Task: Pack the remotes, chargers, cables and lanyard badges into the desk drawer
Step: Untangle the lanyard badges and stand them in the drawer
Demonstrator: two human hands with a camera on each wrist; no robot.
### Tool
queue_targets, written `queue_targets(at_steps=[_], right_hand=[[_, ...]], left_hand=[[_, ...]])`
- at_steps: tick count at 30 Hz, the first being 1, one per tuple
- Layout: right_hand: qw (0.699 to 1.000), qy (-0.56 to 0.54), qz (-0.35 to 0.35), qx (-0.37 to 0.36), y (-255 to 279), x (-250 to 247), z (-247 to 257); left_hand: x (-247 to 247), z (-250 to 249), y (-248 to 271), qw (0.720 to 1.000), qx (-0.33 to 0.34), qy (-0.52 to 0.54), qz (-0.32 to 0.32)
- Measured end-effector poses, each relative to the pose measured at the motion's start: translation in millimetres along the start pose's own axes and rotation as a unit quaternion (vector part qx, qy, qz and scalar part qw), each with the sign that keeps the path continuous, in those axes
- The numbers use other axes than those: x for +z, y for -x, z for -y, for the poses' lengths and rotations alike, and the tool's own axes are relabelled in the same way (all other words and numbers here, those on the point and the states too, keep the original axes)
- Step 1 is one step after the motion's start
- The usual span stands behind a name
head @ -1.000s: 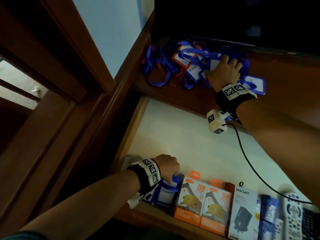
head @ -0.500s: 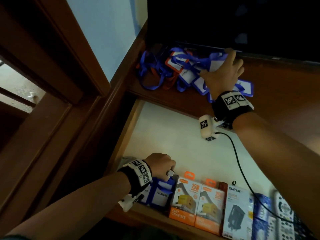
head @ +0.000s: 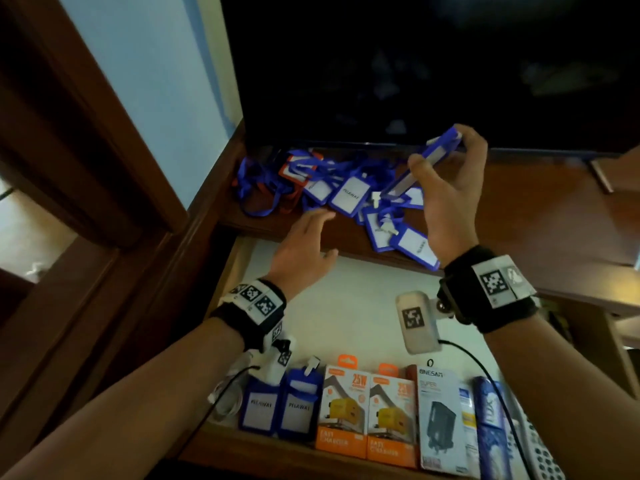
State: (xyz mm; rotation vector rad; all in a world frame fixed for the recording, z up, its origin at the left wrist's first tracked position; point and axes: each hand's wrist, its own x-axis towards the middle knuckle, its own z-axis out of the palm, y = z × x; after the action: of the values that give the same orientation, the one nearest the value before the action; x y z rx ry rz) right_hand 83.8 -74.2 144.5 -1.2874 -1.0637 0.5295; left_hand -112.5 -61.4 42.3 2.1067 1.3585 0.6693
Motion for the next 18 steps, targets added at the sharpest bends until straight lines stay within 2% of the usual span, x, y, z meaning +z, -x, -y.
queue_targets(at_steps=[4,7,11,14,16,18], right_hand=[[0.998,-0.048,0.043,0.000,20,-30,33],[0.993,-0.077,0.088,0.013,33,-52,52],[0.979,-0.134,0.146,0.048,45,-86,67],[0.977,-0.133,0.157,0.058,52,-108,71],[0.981,-0.116,0.141,0.070,55,-124,69],[0.987,-0.078,0.113,0.084,59,-142,62]], left_hand=[[-1,-46,-34,0.998,0.060,0.009,-0.017],[11,-78,-44,0.992,0.122,0.043,-0.002],[30,-110,-50,0.983,0.172,0.063,0.018],[33,-125,-50,0.980,0.156,0.059,0.107],[29,-126,-53,0.979,0.141,0.063,0.131],[23,-121,-60,0.984,0.098,0.072,0.131]])
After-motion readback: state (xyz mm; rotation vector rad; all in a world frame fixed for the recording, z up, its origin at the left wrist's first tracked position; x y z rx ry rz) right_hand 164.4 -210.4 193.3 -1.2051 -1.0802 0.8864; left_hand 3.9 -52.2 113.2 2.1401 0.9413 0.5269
